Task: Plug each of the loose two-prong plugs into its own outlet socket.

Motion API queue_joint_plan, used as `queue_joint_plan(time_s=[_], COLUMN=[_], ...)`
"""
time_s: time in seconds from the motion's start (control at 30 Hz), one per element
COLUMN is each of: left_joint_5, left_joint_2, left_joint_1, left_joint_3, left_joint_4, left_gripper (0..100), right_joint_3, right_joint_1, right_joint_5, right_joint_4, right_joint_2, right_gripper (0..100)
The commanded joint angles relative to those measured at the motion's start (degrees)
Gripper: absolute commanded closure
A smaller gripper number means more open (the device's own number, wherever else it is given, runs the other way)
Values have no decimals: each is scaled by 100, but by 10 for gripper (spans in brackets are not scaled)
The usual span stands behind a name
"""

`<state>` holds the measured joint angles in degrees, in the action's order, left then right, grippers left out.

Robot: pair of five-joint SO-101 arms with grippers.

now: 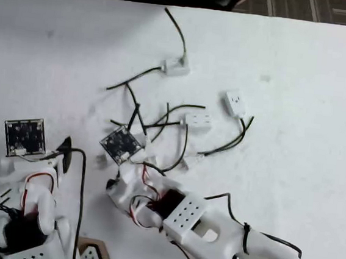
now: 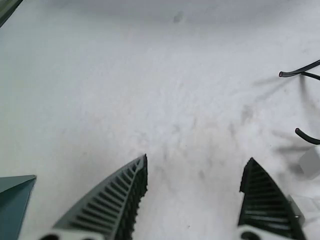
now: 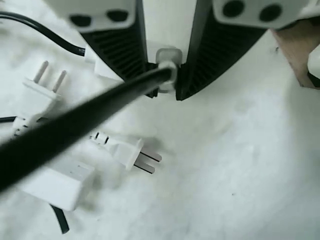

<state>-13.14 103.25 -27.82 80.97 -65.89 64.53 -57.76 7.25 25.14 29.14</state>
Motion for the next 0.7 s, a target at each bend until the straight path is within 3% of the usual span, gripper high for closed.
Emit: queue_joint_plan(time_s=[0.0, 0.67], left_joint_5=[-35, -35], left_joint_2=[48, 48], left_joint_1=[-48, -57], left_joint_3=[-18, 132], left_joint_4=[88, 132], left_gripper=[699, 699], right_joint_3=[26, 53], right_joint_1=[101, 277], right_joint_5=[-18, -26], right_joint_4=[48, 356], right_joint_2=[-66, -66], right_gripper=[981, 981])
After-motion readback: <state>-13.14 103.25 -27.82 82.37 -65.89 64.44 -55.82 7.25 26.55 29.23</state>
